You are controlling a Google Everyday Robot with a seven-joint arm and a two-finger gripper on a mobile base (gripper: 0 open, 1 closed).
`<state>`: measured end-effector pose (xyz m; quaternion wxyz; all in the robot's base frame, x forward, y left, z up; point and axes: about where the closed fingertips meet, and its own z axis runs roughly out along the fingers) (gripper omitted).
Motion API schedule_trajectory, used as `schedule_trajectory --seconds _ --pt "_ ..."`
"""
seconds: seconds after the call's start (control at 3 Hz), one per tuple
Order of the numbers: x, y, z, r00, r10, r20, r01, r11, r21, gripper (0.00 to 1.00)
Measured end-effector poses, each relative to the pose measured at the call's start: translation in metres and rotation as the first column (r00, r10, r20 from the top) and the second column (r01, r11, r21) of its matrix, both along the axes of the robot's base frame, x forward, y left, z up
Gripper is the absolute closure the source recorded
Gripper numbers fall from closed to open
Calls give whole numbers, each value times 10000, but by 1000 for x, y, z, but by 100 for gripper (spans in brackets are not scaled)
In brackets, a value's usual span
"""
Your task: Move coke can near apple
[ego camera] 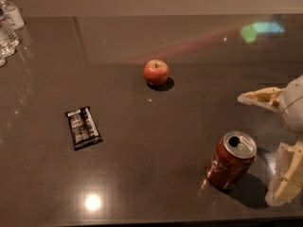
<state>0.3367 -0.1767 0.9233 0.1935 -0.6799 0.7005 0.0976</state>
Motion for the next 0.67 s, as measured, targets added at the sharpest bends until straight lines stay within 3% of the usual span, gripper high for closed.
schedule_trajectory --seconds 0.67 --pt "-15 19 -23 9988 300 -393 -285 9989 382 0"
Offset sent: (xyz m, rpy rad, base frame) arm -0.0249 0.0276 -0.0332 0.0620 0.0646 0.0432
